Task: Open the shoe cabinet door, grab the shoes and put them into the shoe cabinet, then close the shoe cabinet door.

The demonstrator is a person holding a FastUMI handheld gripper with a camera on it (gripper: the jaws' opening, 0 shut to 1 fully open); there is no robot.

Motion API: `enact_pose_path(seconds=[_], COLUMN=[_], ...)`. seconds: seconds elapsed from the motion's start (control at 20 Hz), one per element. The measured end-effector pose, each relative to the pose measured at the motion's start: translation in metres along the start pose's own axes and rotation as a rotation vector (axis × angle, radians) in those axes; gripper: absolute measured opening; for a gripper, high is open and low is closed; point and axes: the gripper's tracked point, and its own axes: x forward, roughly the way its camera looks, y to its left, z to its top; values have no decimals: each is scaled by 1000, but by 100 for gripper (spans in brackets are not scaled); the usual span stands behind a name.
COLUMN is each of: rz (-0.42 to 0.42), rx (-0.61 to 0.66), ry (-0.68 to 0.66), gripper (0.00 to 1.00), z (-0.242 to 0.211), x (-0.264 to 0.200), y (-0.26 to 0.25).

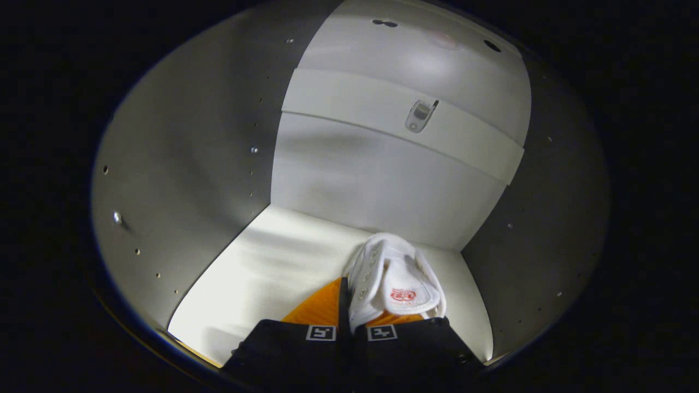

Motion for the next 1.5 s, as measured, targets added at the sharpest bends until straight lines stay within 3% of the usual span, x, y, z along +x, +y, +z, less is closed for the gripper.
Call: enact_pose_path(seconds=[0.3,0.55,0.7,0.95,1.15,1.5], rz=[-13,38,58,99,62,3], rx=[133,218,247,312,318,336], ry=[21,28,26,-9,-84,-250], gripper=[15,40,46,78,88,93], z=[-3,-1,1,8,23,48], x=[-3,-17,-28,-64,-102,-206], y=[1,7,12,16,-3,-41])
